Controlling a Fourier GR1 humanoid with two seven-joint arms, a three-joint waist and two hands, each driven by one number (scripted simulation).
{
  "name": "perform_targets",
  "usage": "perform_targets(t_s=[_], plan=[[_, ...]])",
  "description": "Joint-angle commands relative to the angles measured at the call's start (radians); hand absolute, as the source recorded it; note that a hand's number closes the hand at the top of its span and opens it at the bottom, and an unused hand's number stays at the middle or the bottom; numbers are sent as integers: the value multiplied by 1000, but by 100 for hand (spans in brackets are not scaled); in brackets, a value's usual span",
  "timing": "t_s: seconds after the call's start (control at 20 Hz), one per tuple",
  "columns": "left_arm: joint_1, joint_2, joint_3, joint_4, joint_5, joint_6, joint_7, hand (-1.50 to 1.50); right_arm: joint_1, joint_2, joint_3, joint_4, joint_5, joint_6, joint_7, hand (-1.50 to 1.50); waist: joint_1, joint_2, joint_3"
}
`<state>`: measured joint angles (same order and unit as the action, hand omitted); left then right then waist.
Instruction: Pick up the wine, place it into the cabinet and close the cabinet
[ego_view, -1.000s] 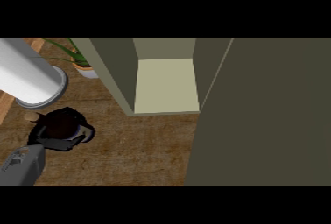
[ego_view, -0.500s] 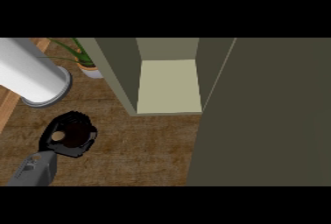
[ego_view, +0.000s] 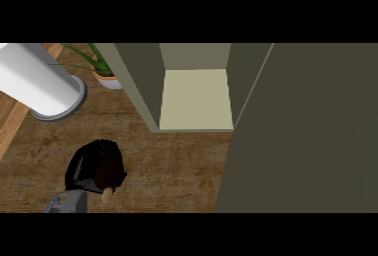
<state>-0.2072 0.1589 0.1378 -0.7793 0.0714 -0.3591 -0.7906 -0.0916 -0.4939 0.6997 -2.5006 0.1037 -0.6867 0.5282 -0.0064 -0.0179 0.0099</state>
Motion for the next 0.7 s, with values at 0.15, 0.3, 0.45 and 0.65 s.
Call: perform_targets(t_s=[0.15, 0.3, 0.45, 0.65], plan=[[126, -136, -97, -249, 25, 16, 149, 150, 69, -31, 22, -166, 83, -17, 38, -150, 1, 6, -9], [208, -156, -146, -392, 23, 34, 201, 150, 117, -69, 41, -212, 92, -27, 12, -150, -1, 4, -9], [262, -157, -242, -479, 58, 70, 261, 150, 106, -59, 33, -178, 67, -16, -25, -150, 0, 10, -9], [228, -158, -303, -622, 101, 179, 398, 150, 112, -88, 50, -214, 108, -44, 10, -150, -10, 8, -10]])
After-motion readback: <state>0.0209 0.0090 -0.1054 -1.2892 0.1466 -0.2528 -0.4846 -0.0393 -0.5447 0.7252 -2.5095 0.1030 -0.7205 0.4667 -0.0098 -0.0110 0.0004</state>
